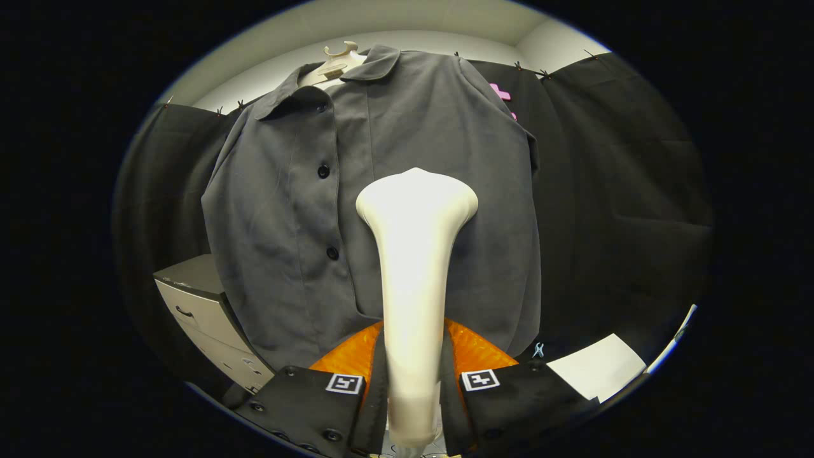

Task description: Iron the clothes twice with a garment steamer, once on the left side and once on the right side.

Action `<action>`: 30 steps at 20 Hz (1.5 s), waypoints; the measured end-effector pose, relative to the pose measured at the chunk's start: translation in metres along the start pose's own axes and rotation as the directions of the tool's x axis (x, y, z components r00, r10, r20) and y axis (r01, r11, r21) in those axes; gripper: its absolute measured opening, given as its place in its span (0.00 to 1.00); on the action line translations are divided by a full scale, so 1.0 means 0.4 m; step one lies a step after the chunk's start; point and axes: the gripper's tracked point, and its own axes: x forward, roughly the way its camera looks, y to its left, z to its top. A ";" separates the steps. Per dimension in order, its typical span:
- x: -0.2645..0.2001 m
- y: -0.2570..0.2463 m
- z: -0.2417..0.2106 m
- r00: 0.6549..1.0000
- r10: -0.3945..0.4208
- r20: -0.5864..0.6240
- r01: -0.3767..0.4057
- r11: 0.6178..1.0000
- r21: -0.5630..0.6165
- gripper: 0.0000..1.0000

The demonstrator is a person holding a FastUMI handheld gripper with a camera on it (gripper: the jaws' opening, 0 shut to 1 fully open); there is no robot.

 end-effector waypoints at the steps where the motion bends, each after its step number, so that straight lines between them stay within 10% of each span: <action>1: -0.001 -0.006 -0.013 1.000 -0.002 -0.009 0.002 1.000 0.002 0.42; 30: -0.013 -0.094 -0.328 0.969 -0.071 -0.239 0.082 0.996 0.037 0.43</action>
